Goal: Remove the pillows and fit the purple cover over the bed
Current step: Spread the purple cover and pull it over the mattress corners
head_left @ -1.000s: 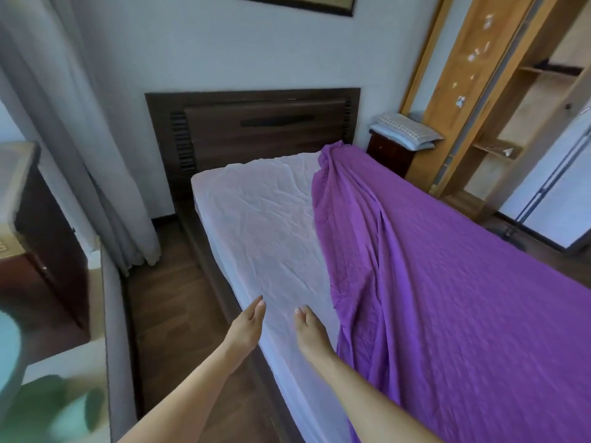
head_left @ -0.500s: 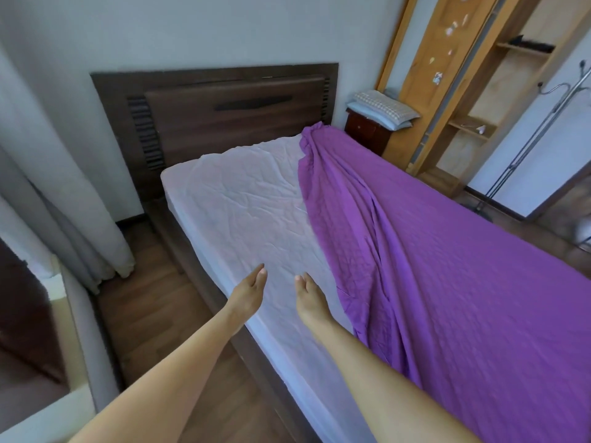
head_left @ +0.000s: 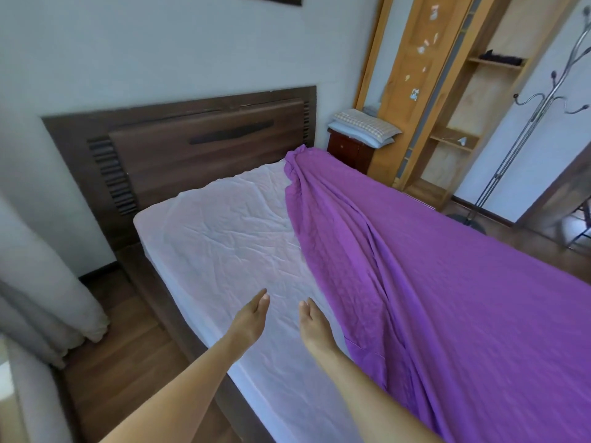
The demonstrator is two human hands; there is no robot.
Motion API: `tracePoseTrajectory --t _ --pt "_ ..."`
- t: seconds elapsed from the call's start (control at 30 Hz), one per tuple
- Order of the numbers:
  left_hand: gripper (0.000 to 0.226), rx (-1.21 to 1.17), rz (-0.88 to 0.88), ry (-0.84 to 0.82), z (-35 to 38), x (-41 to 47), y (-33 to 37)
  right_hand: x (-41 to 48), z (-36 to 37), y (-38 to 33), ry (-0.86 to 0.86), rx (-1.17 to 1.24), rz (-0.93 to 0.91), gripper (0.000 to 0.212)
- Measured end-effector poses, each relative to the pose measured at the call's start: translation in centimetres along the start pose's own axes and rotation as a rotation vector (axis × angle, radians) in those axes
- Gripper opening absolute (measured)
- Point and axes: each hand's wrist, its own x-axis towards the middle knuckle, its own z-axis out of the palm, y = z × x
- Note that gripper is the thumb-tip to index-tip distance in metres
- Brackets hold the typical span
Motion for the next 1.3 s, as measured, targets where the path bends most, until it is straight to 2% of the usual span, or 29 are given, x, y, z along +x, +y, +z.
tracePoseTrajectory --t 0.27,0.47,0.83,1.0,1.3 --pt "0.048 -0.052 0.020 0.032 -4.7 8.9 2.2 9.3 1.2 -4.9 -0.004 -0.010 -0.020 0.053" --pt "0.049 -0.046 -0.038 0.033 -8.8 14.6 0.4 14.4 5.4 -7.3 -0.056 -0.027 0.009 0.054" --pt "0.048 -0.008 -0.059 -0.048 -15.7 25.5 -3.1 22.7 12.1 -12.8 -0.016 -0.027 0.104 0.053" --pt "0.049 0.016 -0.056 -0.100 -15.6 28.9 -3.0 25.1 13.2 -12.8 -0.005 -0.024 0.130 0.054" --pt "0.049 0.080 -0.029 -0.127 -11.0 36.5 -1.0 34.5 8.6 -9.8 0.065 -0.025 0.106 0.053"
